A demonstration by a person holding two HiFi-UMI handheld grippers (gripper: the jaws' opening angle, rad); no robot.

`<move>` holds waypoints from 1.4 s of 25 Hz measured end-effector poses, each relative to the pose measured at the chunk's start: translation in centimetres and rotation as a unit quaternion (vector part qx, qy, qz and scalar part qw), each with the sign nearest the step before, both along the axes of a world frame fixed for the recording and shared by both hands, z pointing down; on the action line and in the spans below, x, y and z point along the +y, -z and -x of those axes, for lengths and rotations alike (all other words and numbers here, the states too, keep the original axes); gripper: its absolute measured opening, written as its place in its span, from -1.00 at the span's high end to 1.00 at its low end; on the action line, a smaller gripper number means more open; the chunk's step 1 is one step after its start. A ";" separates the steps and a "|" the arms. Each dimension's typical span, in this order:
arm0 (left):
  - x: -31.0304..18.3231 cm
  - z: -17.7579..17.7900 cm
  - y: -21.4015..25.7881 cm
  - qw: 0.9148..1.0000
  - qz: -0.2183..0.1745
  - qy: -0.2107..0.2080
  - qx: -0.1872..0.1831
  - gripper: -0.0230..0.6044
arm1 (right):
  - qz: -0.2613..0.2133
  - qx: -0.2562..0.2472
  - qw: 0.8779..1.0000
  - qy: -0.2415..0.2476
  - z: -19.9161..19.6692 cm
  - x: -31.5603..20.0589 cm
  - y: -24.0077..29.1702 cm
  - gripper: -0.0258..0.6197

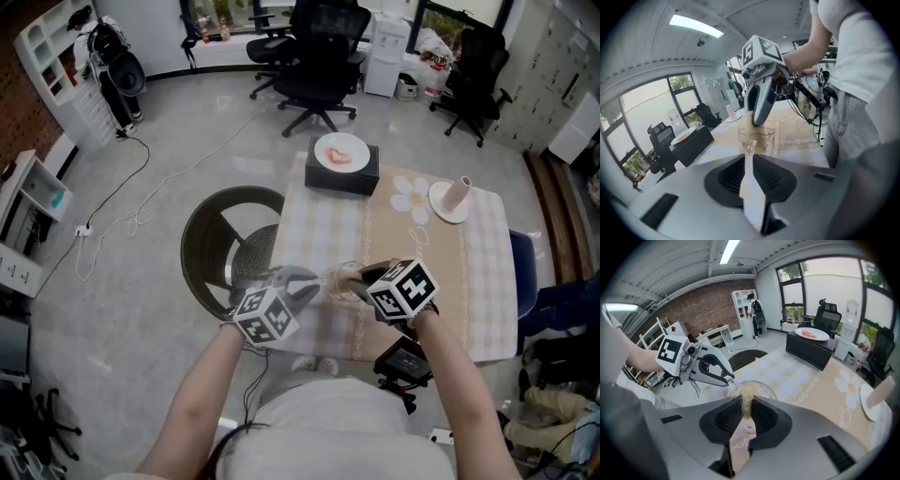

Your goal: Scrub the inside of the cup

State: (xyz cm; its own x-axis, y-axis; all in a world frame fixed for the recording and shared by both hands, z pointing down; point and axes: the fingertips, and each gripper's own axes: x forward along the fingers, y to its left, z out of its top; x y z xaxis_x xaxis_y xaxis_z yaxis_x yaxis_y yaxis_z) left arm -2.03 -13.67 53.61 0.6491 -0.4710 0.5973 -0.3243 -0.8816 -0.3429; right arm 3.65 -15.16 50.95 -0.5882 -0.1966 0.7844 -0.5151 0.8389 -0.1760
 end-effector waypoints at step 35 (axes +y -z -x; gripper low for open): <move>0.4 -0.2 0.3 1.000 0.006 -0.008 -0.007 0.75 | 0.049 0.052 0.996 0.052 -2.2 1.9 -1.5 0.75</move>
State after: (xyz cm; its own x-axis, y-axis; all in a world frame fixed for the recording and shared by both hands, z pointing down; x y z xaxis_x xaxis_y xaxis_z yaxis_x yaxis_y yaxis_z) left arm -1.82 -13.30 53.34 0.6482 -0.4544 0.6110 -0.3065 -0.8902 -0.3369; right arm 5.80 -13.26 52.48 -0.5152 -0.0574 0.8551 -0.4460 0.8700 -0.2103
